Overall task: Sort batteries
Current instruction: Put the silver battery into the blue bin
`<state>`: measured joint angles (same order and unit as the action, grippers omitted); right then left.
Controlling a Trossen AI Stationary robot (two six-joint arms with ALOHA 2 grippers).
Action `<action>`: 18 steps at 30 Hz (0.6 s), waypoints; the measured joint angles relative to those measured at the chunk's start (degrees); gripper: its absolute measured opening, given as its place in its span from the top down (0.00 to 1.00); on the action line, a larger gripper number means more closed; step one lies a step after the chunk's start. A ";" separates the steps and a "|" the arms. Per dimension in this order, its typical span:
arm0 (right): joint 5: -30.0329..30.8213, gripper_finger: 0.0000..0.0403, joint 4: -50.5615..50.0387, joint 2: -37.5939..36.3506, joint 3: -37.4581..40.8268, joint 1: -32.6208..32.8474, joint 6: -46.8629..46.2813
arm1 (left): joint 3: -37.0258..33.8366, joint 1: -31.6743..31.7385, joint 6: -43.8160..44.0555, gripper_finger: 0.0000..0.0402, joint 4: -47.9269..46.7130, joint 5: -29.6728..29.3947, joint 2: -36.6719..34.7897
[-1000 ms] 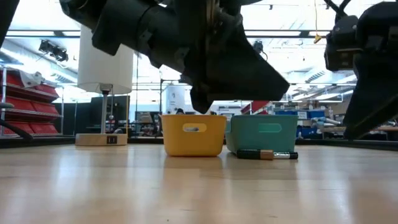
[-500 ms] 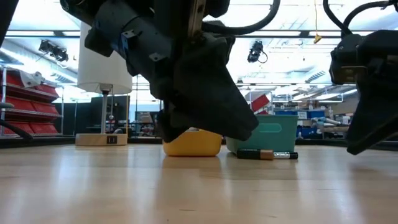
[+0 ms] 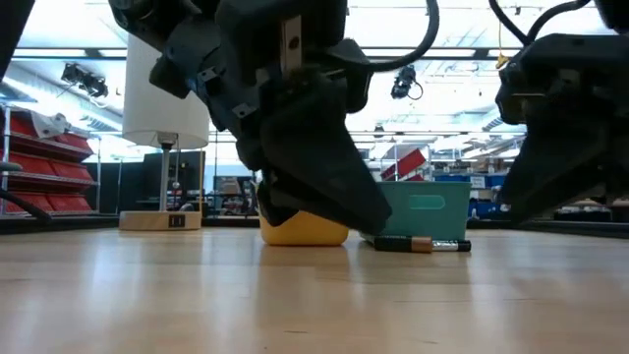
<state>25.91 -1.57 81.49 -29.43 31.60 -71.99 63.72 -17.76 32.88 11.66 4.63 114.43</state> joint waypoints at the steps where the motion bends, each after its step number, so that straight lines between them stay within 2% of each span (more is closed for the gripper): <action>1: -0.52 0.60 0.11 0.00 0.01 -0.15 0.02 | 0.00 0.22 -0.54 0.78 -0.51 1.09 0.00; 4: -3.11 0.57 0.25 0.00 0.02 -0.31 0.43 | 0.00 0.55 -1.20 0.81 -1.40 2.38 0.00; 11: -5.02 0.49 0.36 0.00 0.00 0.14 4.07 | 1.61 0.48 -3.10 0.87 -3.29 2.79 -0.25; 18: -4.00 0.44 1.13 0.90 -0.04 -1.12 8.31 | 11.51 0.44 -12.03 0.94 -18.84 0.65 -1.55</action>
<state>21.91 -0.45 82.40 -29.47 30.48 -63.67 75.23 -17.32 20.85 -7.18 5.28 112.88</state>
